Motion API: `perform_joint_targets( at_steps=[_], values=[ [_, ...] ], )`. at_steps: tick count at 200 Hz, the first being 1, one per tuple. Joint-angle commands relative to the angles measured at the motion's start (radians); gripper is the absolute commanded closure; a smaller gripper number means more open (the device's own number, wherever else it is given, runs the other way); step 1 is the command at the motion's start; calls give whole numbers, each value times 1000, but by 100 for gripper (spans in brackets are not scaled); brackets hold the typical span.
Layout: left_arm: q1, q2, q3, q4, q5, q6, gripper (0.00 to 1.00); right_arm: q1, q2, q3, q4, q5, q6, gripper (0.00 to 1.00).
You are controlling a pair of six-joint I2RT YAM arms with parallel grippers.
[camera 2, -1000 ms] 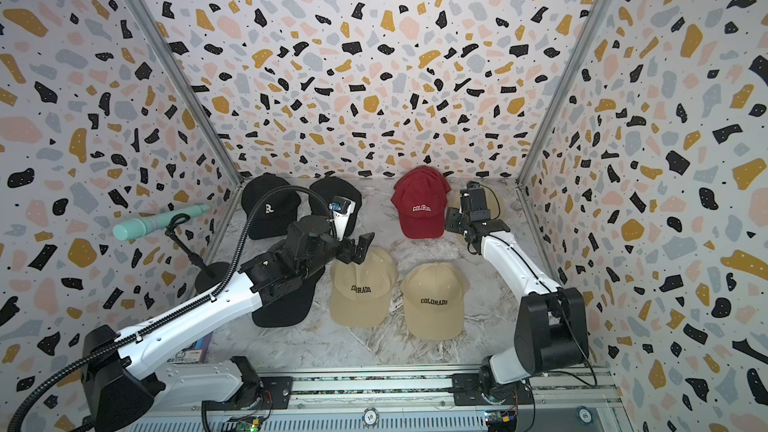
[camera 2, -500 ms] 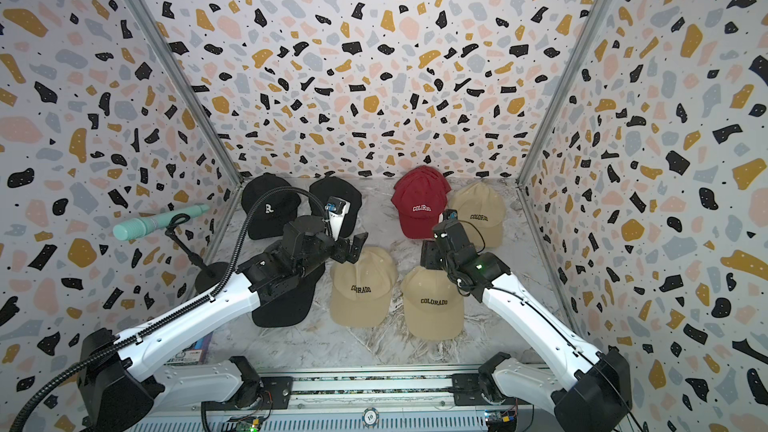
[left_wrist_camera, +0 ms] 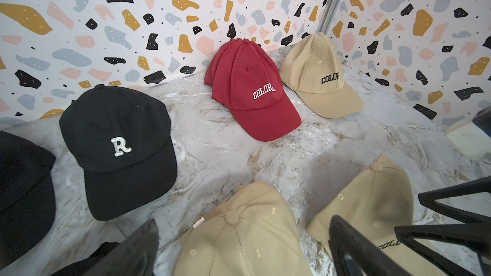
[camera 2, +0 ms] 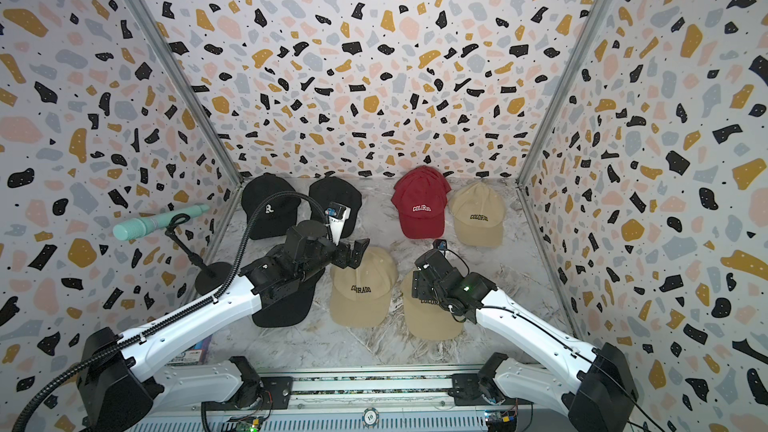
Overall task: Stack the baseball caps by color
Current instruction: Pick up the baseball cap from the center of the board.
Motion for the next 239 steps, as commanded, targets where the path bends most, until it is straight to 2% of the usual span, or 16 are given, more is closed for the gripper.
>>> perform_joint_targets(
  at_steps=[1, 36, 87, 147, 189, 203, 216, 239],
  values=[
    [3, -8, 0, 33, -17, -20, 0, 1, 22, 17, -35, 31, -6, 21],
    [2, 7, 9, 44, -25, -30, 0, -4, 59, 15, -34, 51, -9, 21],
    [3, 39, 38, 45, -29, -21, 0, -50, 91, -26, 32, 15, -28, 23],
    [3, 73, 61, 42, -40, -3, 0, -79, 144, -84, 111, -28, -50, 33],
    [2, 96, 78, 42, -56, 11, 0, -95, 200, -80, 154, -29, -76, 49],
    [3, 107, 87, 44, -59, 14, 0, -94, 203, -62, 140, -29, -85, 44],
    [1, 119, 98, 45, -57, 14, 0, -92, 188, -30, 103, -20, -90, 26],
    [1, 139, 115, 43, -54, 19, 0, -91, 127, 43, 29, 18, -95, 19]
  ],
)
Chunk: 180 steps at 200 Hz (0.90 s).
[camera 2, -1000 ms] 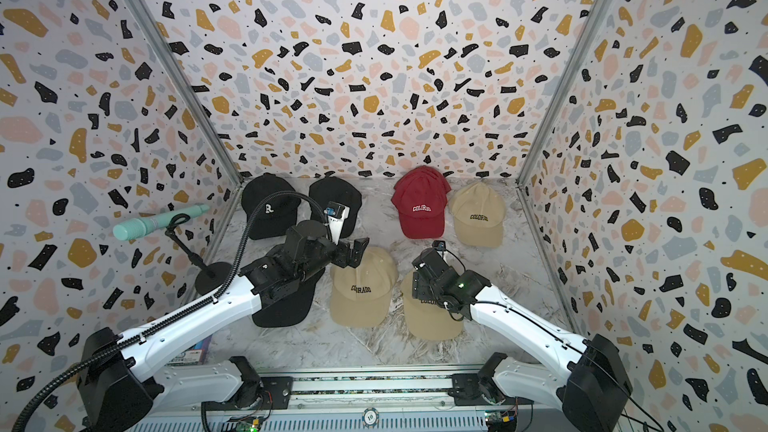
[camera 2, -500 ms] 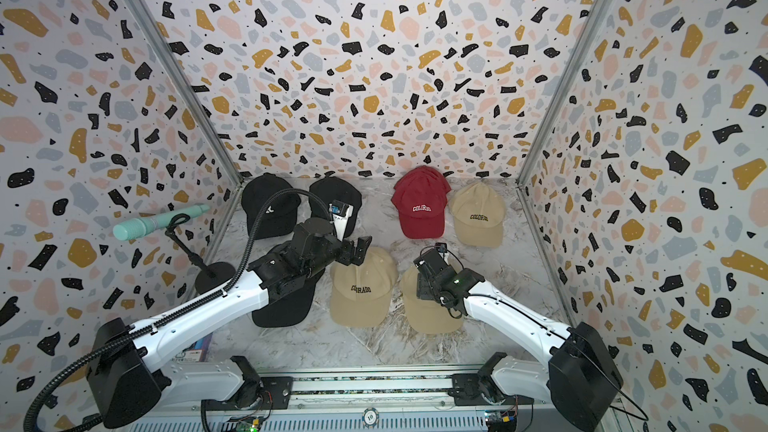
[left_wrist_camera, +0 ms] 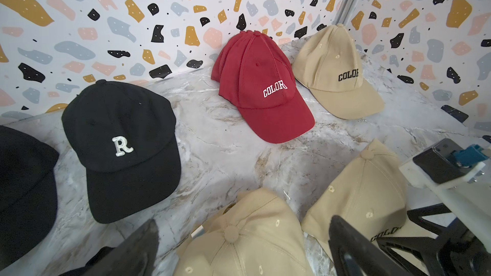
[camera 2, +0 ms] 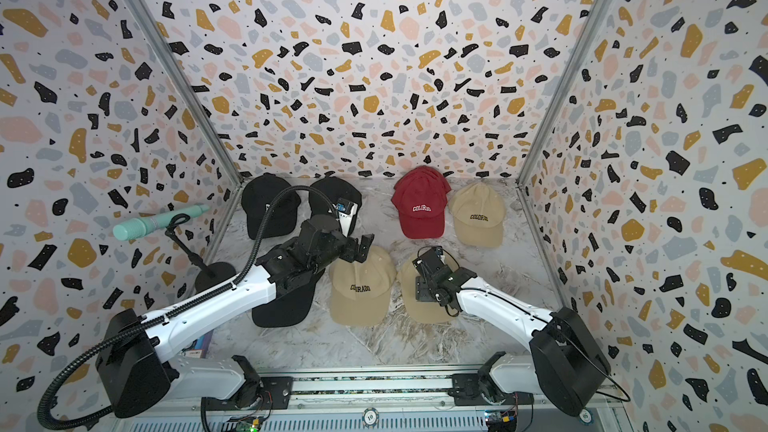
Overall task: Stack the baseball caps by color
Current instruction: Pick up the baseball cap from the center of the board.
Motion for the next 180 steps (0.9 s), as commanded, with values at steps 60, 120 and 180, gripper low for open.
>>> perform_joint_targets(
  at_steps=[60, 120, 180],
  values=[
    [1, 32, 53, 44, -24, 27, 0, -84, 35, 234, -98, -14, -112, 1],
    [5, 2, 22, 46, -53, 29, 0, -102, 162, 252, -43, -81, -156, 0],
    [19, -26, -7, 44, -66, 26, 0, -119, 225, 227, 21, -109, -186, 40]
  ],
)
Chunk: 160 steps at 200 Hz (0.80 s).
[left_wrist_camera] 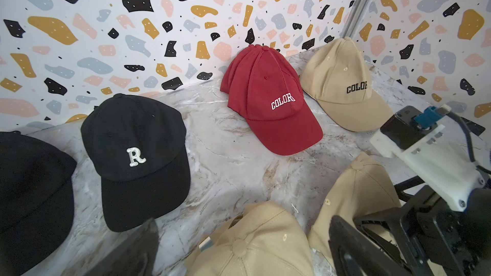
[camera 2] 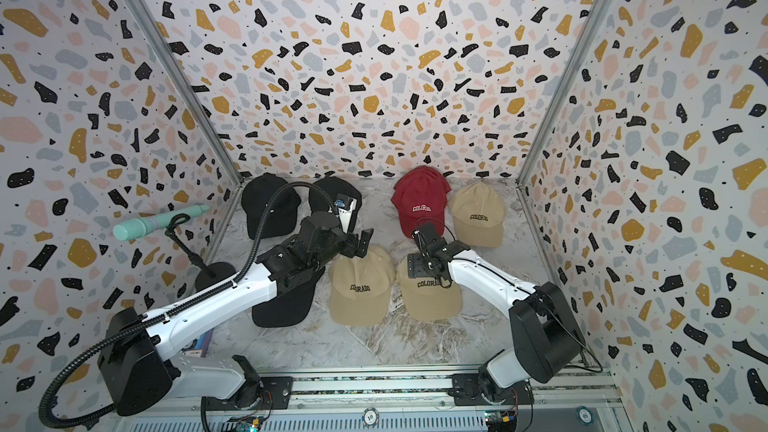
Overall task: Stack the baseball caps by color
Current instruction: Pick up the baseball cap from the center of the board.
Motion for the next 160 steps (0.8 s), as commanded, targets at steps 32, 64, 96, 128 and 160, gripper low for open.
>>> perform_joint_targets(
  at_steps=[32, 64, 96, 128, 160],
  values=[
    [19, -33, -19, 20, -22, 11, 0, -7, 38, 16, 7, -40, -23, 68],
    [25, -40, -25, 18, -23, 11, 0, -7, 0, 22, -26, -37, -30, 82],
    [27, -35, -18, 21, -20, 15, 0, -8, -37, 56, -78, -36, -34, 100],
    [27, -22, -3, 27, -4, 15, 0, -9, -70, 122, -135, -15, -56, 100],
    [27, -7, 18, 37, 16, 18, 0, -45, -94, 170, -158, 29, -104, 100]
  ],
)
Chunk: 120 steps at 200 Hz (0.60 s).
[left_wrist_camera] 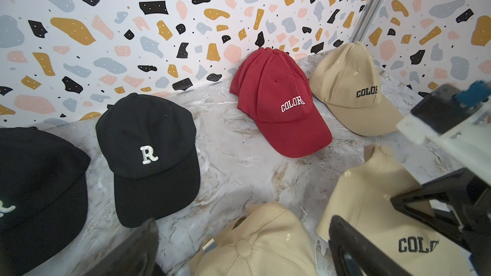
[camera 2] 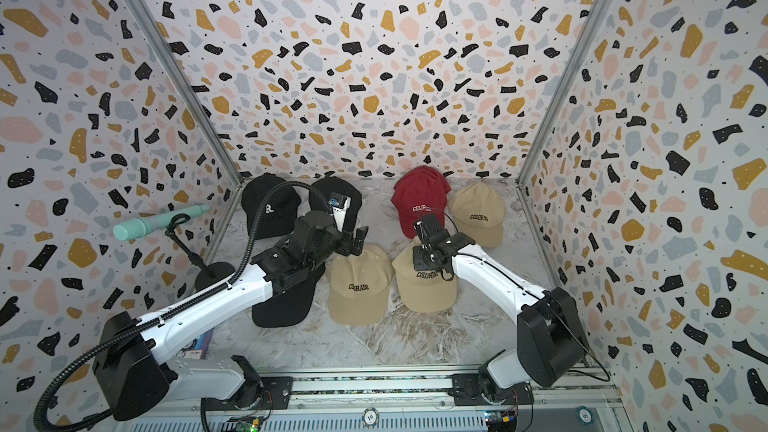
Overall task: Stack the baseball caps by color
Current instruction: Pick up the baseball cap from the center of the board, then place the baseball cap on the baseball cap.
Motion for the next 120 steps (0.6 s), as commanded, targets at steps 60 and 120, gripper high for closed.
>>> perform_joint_targets(
  at_steps=[60, 120],
  values=[
    [6, 70, 105, 52, 94, 11, 1, -259, -67, 9, 112, 73, -152, 100],
    [6, 144, 207, 47, 127, 12, 0, -433, 52, 101, 261, 52, -201, 100]
  ],
)
